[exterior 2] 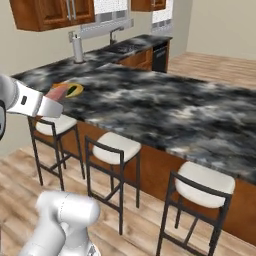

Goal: Take the cheese, steak, and cucumber from the fridge and place them on the plate on the dining counter to create an appetizer plate.

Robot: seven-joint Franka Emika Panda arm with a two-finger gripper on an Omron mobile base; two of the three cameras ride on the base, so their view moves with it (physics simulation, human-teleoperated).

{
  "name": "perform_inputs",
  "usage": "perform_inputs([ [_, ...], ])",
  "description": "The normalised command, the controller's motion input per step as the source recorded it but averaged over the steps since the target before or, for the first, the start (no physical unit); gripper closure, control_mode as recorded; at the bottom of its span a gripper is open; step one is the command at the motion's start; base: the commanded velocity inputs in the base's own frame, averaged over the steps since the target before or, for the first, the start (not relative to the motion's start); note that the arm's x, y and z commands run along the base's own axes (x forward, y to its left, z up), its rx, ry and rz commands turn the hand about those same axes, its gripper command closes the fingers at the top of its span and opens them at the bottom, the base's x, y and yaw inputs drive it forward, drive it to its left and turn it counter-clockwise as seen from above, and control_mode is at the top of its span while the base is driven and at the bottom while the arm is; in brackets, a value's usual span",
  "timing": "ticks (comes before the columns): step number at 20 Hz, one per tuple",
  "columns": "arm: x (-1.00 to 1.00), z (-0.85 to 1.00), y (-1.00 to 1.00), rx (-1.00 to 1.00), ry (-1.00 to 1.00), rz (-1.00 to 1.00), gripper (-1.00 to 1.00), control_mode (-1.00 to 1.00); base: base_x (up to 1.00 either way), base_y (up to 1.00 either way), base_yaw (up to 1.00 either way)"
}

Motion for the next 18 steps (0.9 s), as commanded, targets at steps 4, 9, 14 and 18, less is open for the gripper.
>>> perform_inputs([
  [4, 0.00, 0.00, 0.00, 0.00, 0.00, 0.00, 1.00, 1.00, 0.99, 1.00, -0.30],
  [9, 0.00, 0.00, 0.00, 0.00, 0.00, 0.00, 1.00, 1.00, 0.83, 1.00, -0.24],
  [14, 0.00, 0.00, 0.00, 0.00, 0.00, 0.00, 1.00, 1.00, 0.37, 1.00, -0.16],
  [18, 0.00, 0.00, 0.00, 0.00, 0.00, 0.00, 1.00, 1.00, 0.00, 1.00, -0.09],
])
